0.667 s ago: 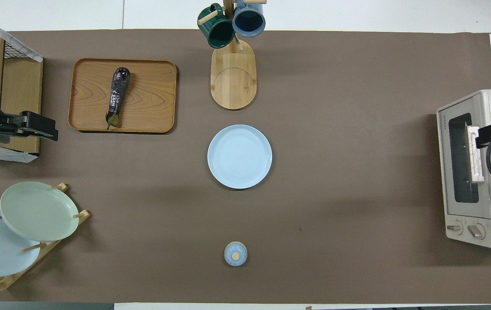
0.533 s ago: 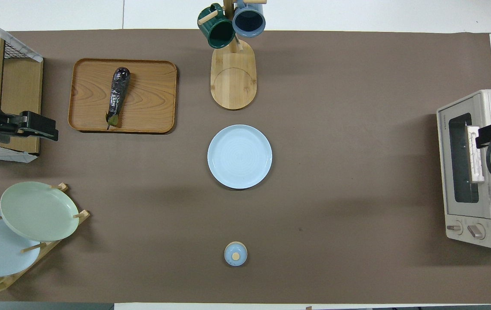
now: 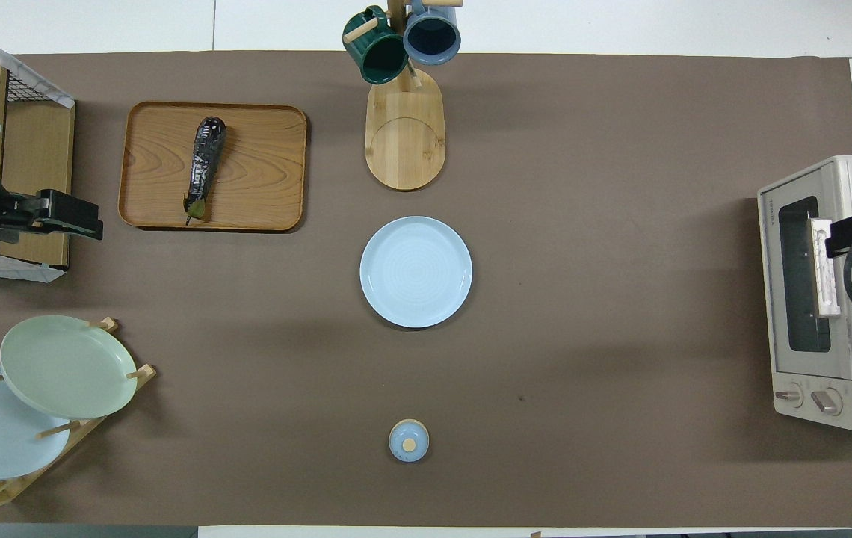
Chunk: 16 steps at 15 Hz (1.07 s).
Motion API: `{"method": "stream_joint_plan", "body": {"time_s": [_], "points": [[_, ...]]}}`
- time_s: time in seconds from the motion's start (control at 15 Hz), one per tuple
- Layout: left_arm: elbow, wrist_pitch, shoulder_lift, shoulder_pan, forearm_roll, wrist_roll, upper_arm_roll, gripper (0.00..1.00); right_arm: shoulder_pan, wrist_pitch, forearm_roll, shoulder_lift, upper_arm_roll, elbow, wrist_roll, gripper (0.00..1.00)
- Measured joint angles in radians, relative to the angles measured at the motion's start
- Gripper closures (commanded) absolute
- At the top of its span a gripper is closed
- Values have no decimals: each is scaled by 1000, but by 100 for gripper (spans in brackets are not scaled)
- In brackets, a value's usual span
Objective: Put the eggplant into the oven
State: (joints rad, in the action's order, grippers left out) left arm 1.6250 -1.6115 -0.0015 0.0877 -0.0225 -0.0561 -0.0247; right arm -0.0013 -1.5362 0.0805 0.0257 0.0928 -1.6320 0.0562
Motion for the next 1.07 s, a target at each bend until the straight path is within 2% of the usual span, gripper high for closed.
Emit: {"method": "stream_joint_plan", "body": {"time_s": [0.33,0.4,0.47,0.6,0.67,0.87,1.07], "points": [[0,-48,3,0,-2,0,0,0,-2,0,0,0,0,0,0,0],[-2,-51,11,0,-6,0,0,0,-3,0,0,0,1,-1,0,16],[-9,-55,28,0,-11,0,0,0,-5,-2,0,0,2,-4,0,45],[-36,-59,91,0,-22,0,0,0,-5,-21,0,1,3,-13,0,91],[-53,-70,135,0,-25,0,0,0,-5,-30,0,1,3,-18,0,100],[-72,-189,265,1,-46,1,-3,0,-1,-82,0,11,2,-57,0,100],[-57,-334,393,27,-55,30,-9,0,5,-196,-1,42,1,-171,0,100]]}}
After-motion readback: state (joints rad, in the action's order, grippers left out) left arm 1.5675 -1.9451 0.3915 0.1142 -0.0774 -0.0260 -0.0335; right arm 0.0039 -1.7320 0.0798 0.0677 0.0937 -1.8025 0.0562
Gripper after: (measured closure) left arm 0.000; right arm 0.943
